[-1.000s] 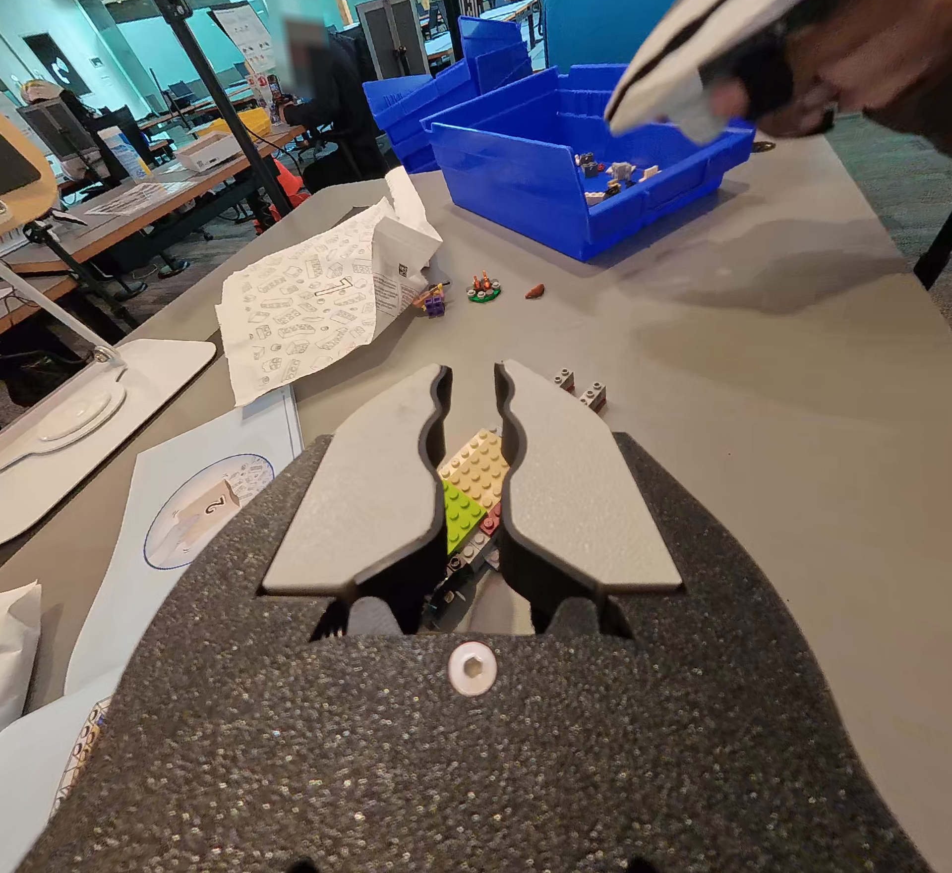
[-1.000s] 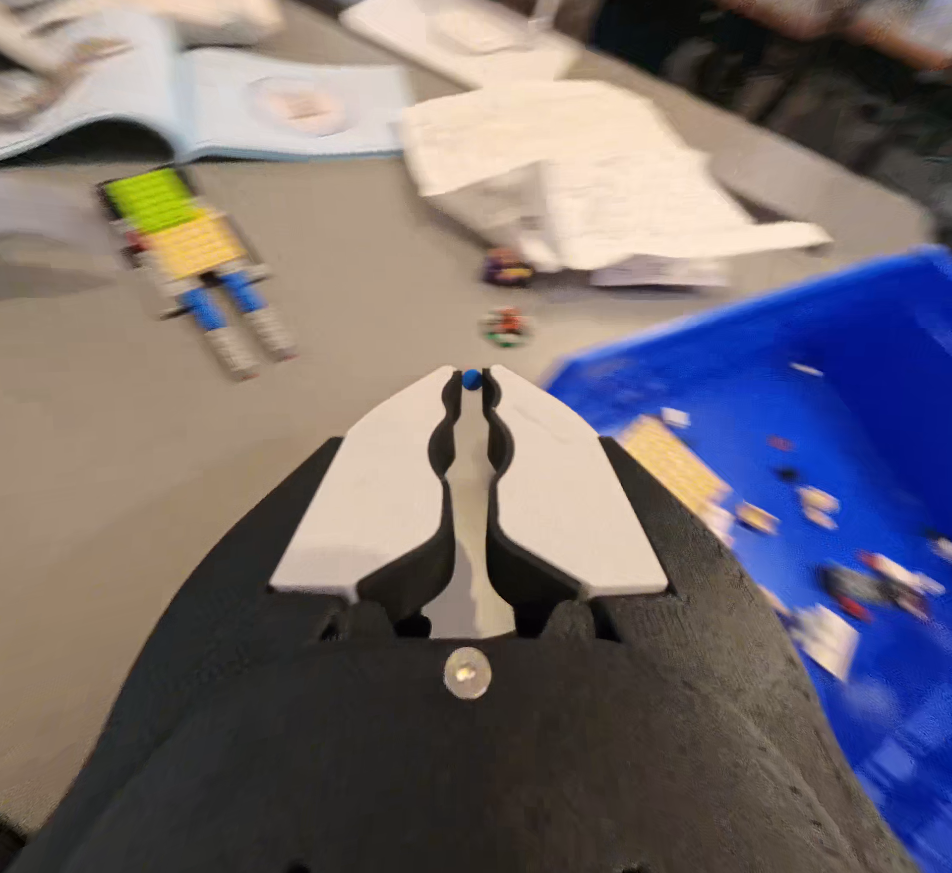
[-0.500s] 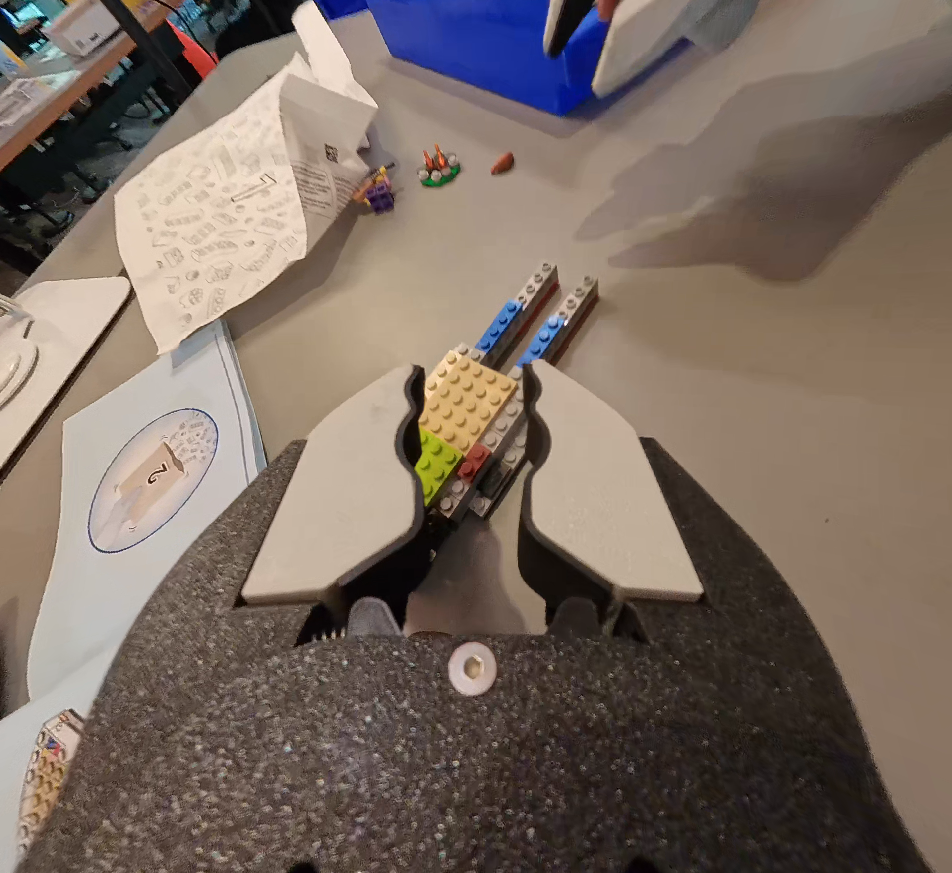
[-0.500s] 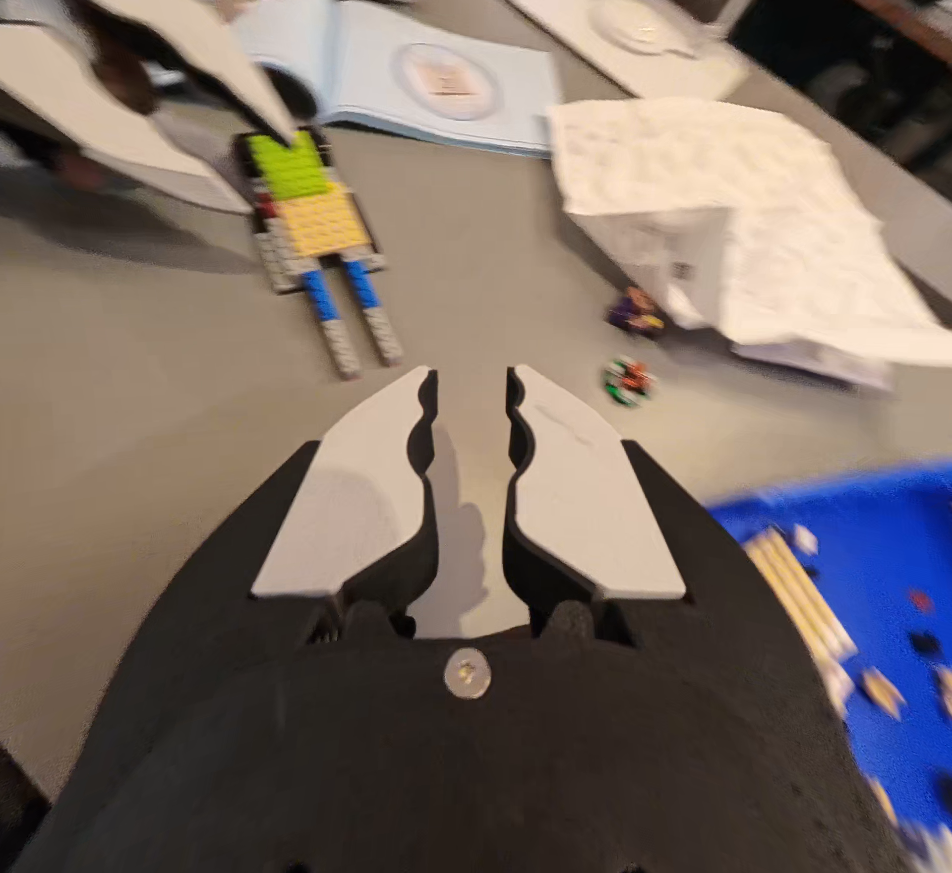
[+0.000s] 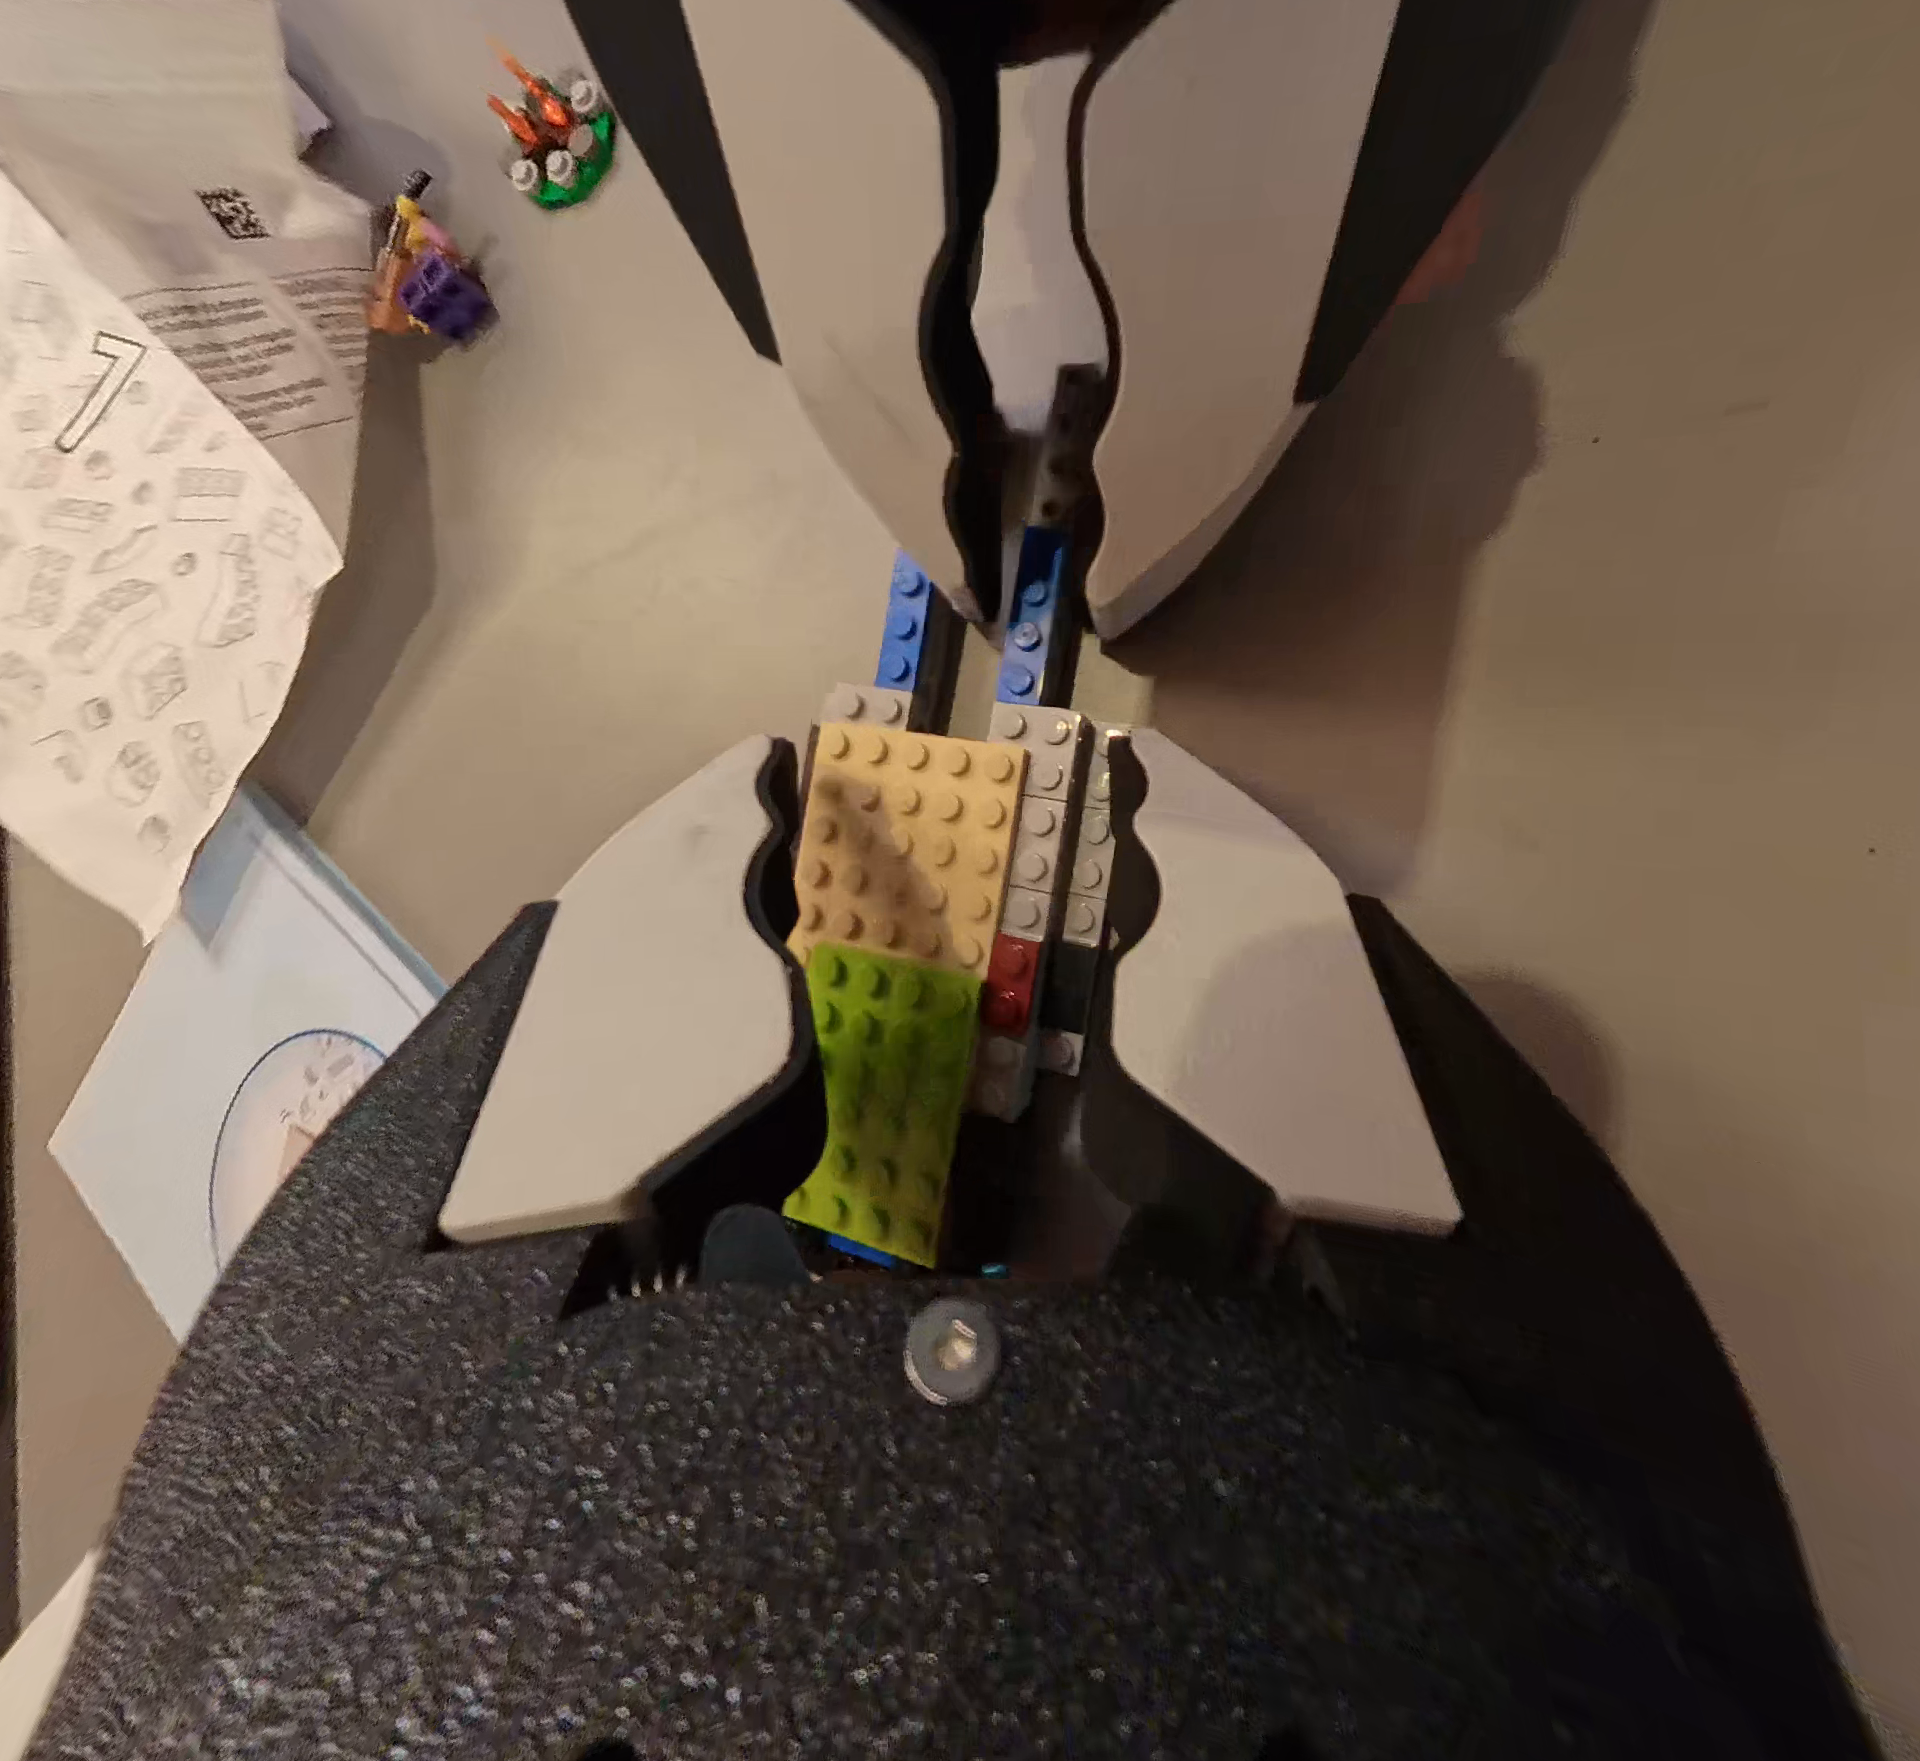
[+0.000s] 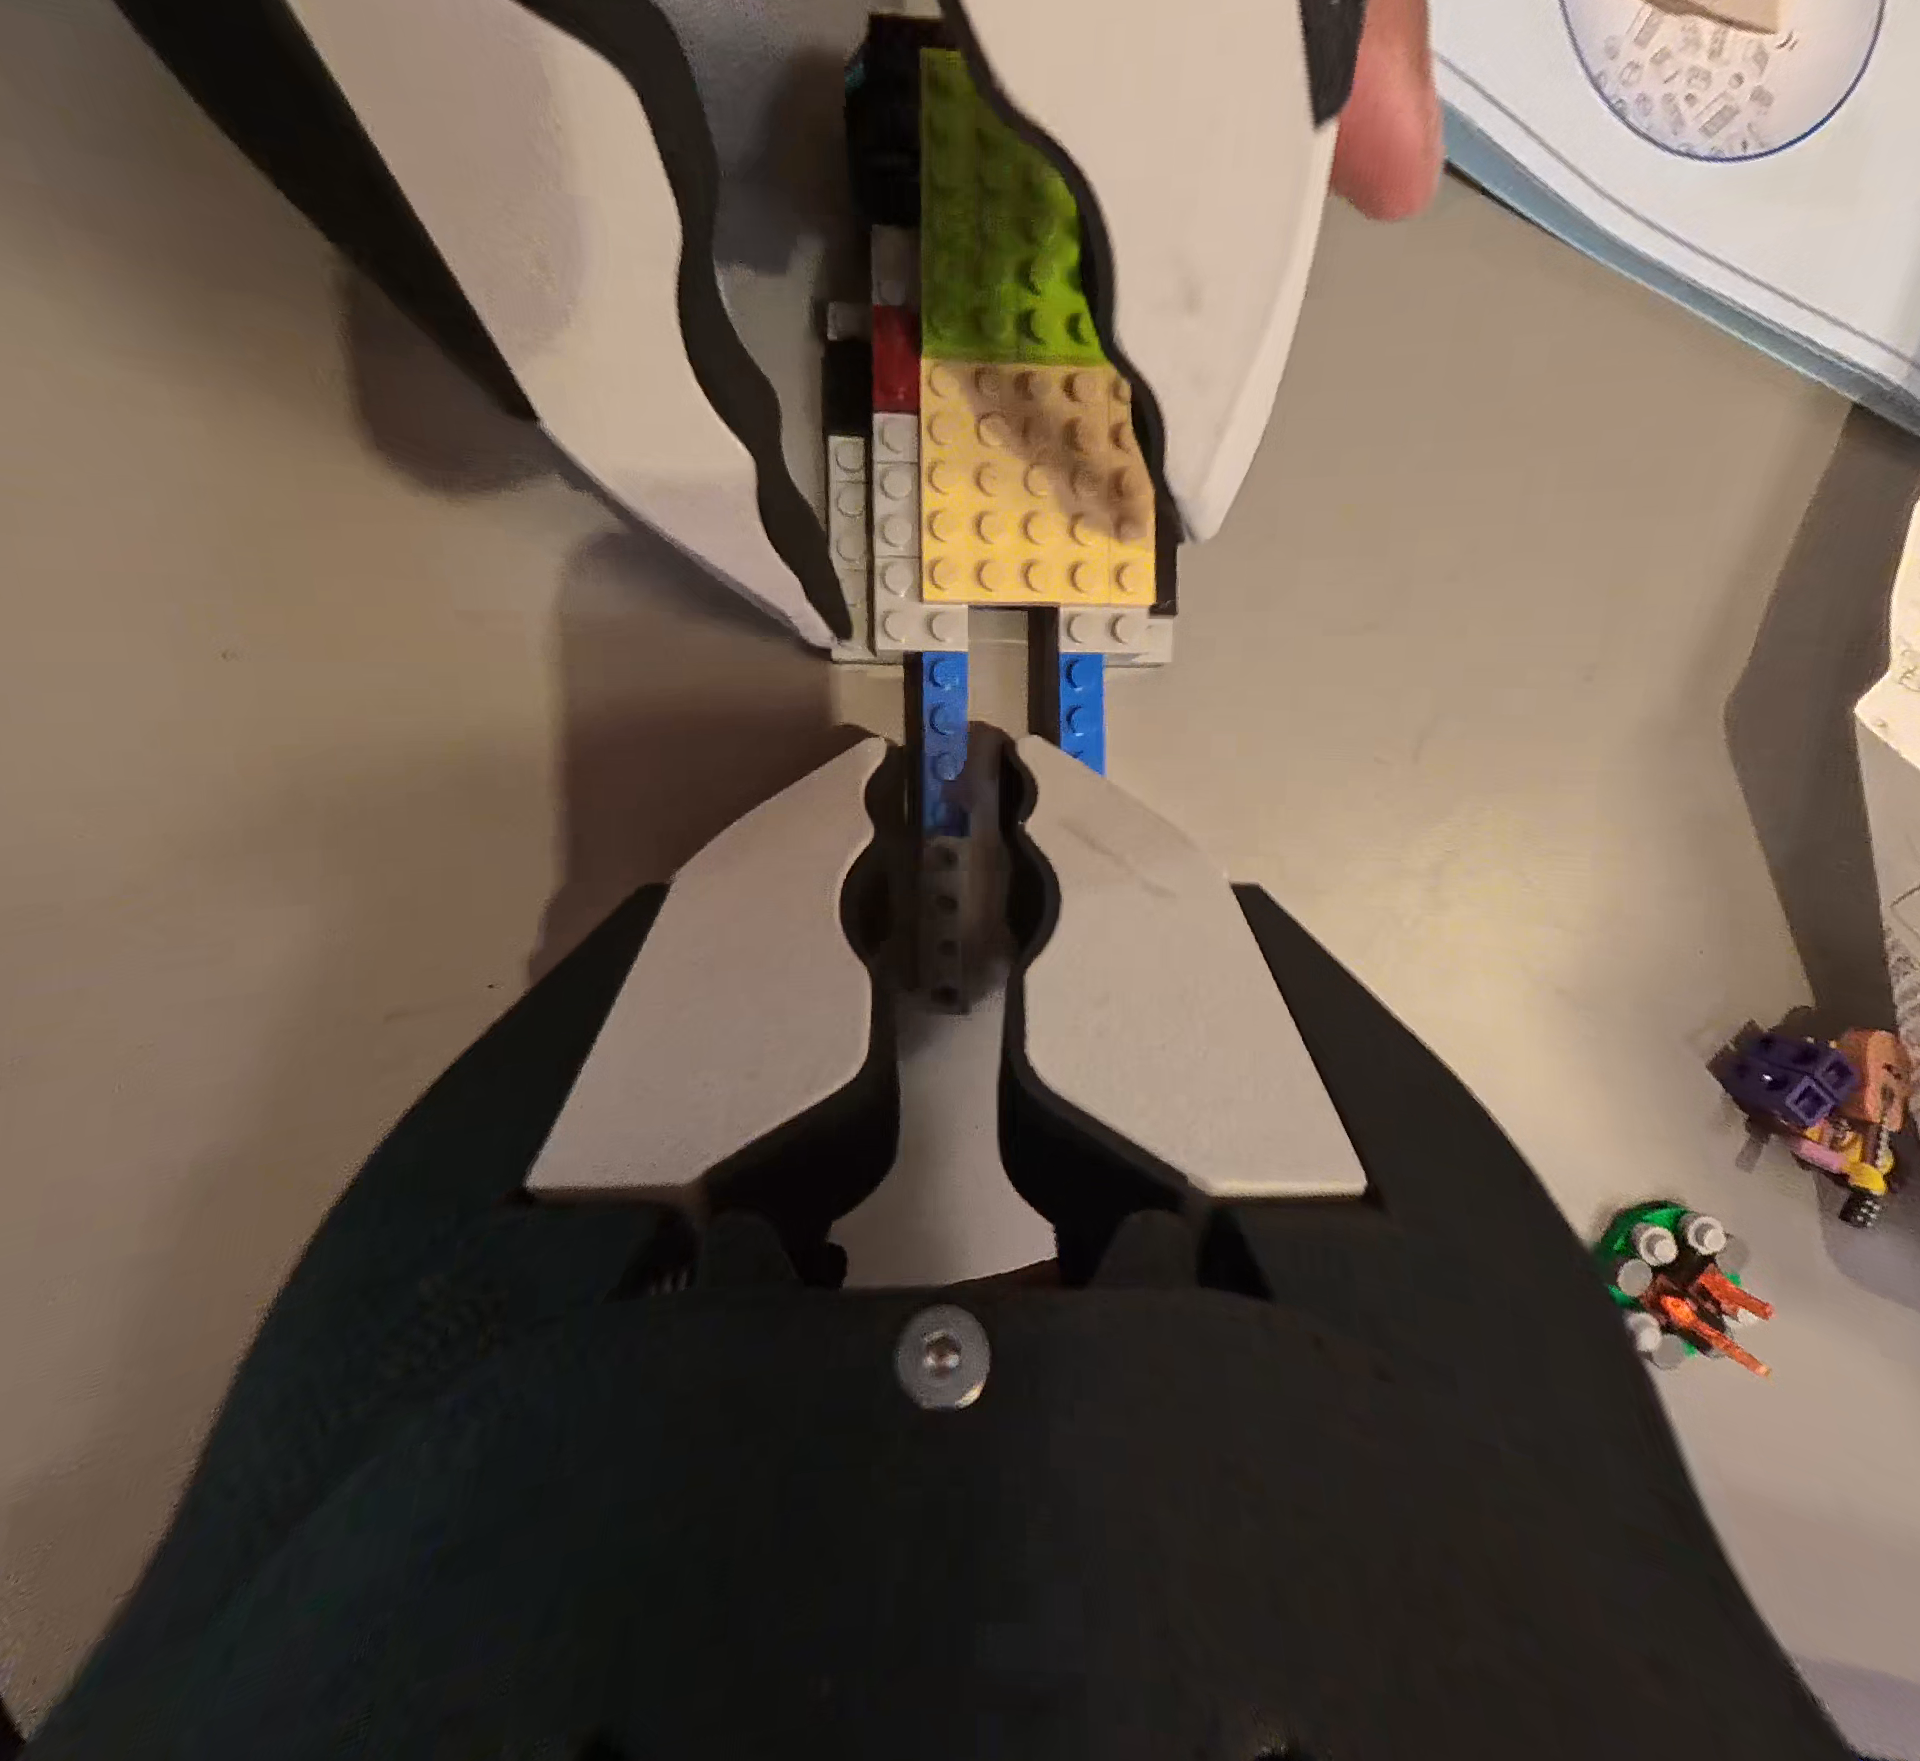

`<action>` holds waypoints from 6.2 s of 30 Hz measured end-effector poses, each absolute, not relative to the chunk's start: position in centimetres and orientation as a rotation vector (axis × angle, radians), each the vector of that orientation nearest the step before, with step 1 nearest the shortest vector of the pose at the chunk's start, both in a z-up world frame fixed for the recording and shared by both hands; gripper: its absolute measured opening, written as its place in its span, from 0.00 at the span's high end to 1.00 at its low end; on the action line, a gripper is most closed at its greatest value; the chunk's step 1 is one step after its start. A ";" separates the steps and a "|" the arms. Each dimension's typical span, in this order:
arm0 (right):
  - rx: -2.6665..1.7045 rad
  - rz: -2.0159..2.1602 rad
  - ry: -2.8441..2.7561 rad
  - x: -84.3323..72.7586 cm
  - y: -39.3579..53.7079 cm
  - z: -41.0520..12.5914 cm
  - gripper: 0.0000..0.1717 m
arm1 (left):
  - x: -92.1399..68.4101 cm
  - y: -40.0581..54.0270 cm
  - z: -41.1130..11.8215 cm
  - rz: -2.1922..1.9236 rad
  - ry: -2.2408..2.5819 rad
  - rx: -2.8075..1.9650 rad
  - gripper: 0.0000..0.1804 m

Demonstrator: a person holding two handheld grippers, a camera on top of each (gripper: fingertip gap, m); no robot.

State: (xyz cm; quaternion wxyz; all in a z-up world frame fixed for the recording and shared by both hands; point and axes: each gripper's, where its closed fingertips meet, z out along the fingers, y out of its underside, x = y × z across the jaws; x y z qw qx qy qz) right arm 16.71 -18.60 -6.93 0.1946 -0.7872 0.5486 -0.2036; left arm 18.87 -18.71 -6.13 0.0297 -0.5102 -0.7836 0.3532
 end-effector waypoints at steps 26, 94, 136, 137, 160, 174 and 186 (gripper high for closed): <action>-2.254 -0.961 1.332 17.0 -19.2 -7.0 0.94 | 18.9 -18.8 -6.4 1.102 -2.393 -1.468 0.78; -1.571 -1.029 1.618 10.1 -25.0 1.6 0.95 | 17.9 -17.1 -6.2 1.138 -2.277 -1.526 0.84; -2.082 -0.469 1.528 16.3 -18.5 -6.8 0.95 | 17.0 -16.7 -6.3 1.104 -2.332 -1.380 0.74; -2.076 -0.479 1.527 16.4 -18.5 -6.8 0.95 | 17.0 -16.7 -6.3 1.111 -2.334 -1.390 0.74; -1.572 -1.057 1.778 6.9 -27.6 3.3 0.95 | 16.9 -16.2 -6.3 1.117 -2.309 -1.415 0.75; -1.714 -1.195 2.019 -0.7 -32.0 1.8 0.81 | 16.8 -16.0 -6.1 1.157 -2.293 -1.380 0.75; -2.038 -0.638 1.578 11.3 -18.0 -7.6 0.88 | 16.2 -15.9 -4.6 1.265 -2.237 -1.436 0.76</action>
